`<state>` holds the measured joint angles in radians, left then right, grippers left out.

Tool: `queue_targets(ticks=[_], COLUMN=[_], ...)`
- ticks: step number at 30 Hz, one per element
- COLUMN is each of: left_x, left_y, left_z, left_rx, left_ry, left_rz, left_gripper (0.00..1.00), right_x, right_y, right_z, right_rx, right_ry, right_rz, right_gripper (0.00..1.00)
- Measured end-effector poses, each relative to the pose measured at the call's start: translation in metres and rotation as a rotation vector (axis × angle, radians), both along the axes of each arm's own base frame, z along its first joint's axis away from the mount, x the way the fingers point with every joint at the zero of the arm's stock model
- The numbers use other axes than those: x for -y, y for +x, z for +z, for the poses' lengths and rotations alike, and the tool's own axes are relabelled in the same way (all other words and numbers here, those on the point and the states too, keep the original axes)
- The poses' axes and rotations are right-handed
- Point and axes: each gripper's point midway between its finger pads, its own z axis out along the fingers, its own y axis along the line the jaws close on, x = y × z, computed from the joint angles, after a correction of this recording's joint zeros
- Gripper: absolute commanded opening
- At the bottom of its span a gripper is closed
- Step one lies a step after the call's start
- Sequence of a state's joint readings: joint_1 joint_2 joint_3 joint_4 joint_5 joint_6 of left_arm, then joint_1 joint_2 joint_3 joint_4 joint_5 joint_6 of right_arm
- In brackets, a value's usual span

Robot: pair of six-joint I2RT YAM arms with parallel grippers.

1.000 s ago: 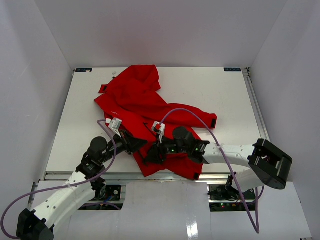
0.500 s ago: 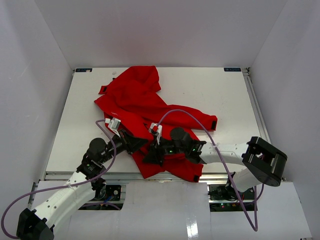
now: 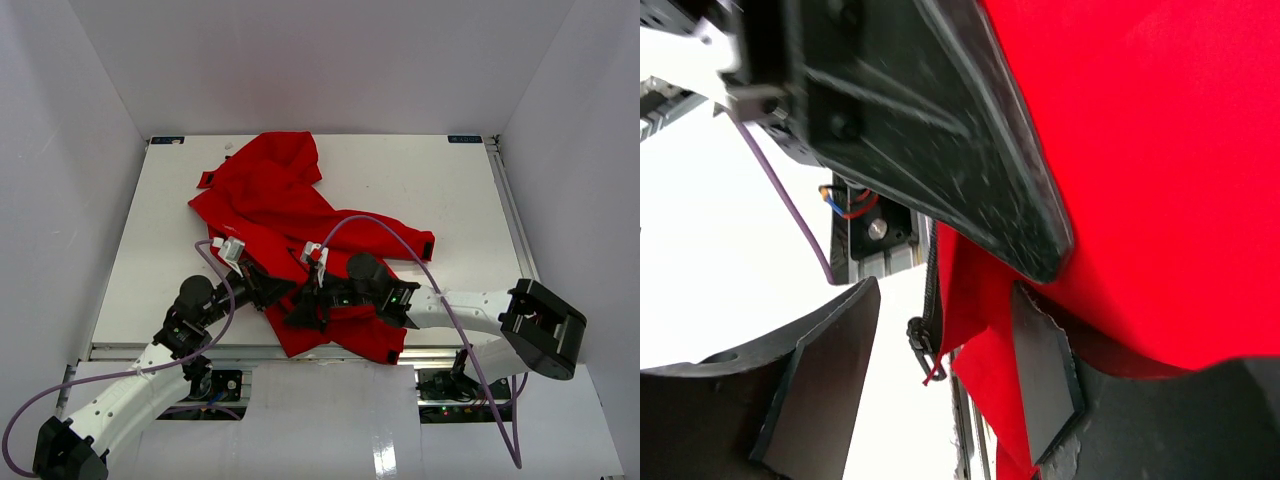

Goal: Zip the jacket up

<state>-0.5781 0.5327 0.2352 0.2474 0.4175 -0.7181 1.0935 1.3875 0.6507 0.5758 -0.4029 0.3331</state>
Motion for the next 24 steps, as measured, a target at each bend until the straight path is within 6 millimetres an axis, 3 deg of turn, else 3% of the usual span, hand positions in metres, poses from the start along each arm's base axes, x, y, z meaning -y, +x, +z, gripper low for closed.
queue_targets(ticks=[10,13,14,17,18,20,24], left_x=[0.002,0.002,0.002,0.002,0.002,0.002,0.001], left_y=[-0.007,-0.007,-0.008,-0.008,-0.008,-0.008,-0.006], left_z=[0.009,0.011,0.011,0.012,0.012,0.013,0.009], left_rx=[0.051,0.057,0.059,0.061,0.062,0.064,0.032], left_ry=[-0.028,-0.031,-0.033,-0.034,-0.033,-0.038,-0.027], left_rz=[-0.037,-0.038,-0.038,-0.039,-0.039,-0.040,-0.024], left_gripper=[0.00,0.01,0.06,0.48,0.54,0.59,0.60], right_x=[0.002,0.003,0.003,0.003,0.003,0.003,0.003], right_y=[-0.001,-0.002,-0.002,-0.003,-0.003,-0.003,-0.003], right_z=[0.004,0.001,0.001,0.001,0.001,0.001,0.001], right_rx=[0.010,0.005,0.004,0.004,0.003,0.003,0.002], right_ry=[0.010,0.005,0.004,0.006,0.006,0.006,0.006], right_rz=[0.002,0.005,0.005,0.007,0.008,0.010,0.009], right_gripper=[0.34,0.16,0.12,0.08,0.08,0.08,0.08])
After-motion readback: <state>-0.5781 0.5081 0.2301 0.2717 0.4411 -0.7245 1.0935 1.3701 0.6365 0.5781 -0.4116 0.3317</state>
